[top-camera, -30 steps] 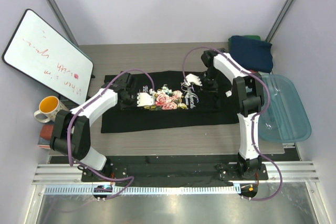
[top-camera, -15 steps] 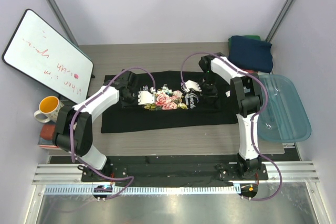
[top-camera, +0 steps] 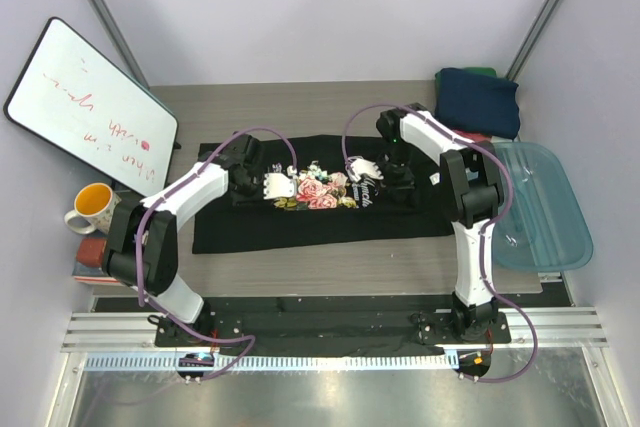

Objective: Fold and stack the t-shirts
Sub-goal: Fold the flattened tshirt in 1/3 of the way

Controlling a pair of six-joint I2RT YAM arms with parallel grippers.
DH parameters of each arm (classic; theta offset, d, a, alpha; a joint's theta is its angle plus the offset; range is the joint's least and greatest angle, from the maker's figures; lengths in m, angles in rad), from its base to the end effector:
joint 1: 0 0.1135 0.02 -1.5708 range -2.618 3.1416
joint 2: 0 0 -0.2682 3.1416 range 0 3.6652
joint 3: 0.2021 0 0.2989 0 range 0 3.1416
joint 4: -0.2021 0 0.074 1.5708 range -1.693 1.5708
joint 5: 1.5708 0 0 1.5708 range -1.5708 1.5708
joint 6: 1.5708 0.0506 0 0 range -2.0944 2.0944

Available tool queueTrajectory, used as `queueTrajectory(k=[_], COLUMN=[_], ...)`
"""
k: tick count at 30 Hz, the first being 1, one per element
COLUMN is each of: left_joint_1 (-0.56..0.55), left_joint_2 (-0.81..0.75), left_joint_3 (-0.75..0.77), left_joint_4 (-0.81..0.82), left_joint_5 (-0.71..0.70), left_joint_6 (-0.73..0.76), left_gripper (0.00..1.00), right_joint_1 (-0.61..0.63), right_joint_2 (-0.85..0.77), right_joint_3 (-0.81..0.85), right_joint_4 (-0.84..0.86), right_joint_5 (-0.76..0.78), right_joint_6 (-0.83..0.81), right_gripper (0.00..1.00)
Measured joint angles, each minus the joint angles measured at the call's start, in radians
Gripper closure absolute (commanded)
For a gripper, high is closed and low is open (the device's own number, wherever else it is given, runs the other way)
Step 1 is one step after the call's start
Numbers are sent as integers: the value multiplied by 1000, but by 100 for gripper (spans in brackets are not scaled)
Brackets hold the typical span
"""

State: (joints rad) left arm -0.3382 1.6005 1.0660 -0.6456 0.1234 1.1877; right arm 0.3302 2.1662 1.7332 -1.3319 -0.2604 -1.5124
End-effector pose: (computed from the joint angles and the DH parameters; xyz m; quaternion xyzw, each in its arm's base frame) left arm 0.3355 -0.1246 0.1692 0.6853 0.6994 0.0247 0.2015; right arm 0.4098 0.1542 0.1466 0.7783 -0.6069 -0.1608 0.0078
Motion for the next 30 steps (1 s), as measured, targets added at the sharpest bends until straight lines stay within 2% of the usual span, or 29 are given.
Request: queueTrajectory(k=[3,5,9,18,30], left_joint_1=[0,0,0,0,0], left_joint_2=[0,0,0,0,0], left_joint_3=[0,0,0,0,0], left_joint_4=[0,0,0,0,2], left_joint_5=[0,0,0,0,1], left_joint_6=[0,0,0,0,0], left_gripper=[55,54,55,54,55], right_joint_1=[8,9,9,9,10], right_joint_2=[0,0,0,0,0], right_joint_3=[-15,-17,-17,5,203], right_joint_4=[0,0,0,-2,-2], right_joint_5=[0,-2,-5,-3,8], right_joint_6=[0,1,3,23,22], right_gripper=[68,75,99,99,99])
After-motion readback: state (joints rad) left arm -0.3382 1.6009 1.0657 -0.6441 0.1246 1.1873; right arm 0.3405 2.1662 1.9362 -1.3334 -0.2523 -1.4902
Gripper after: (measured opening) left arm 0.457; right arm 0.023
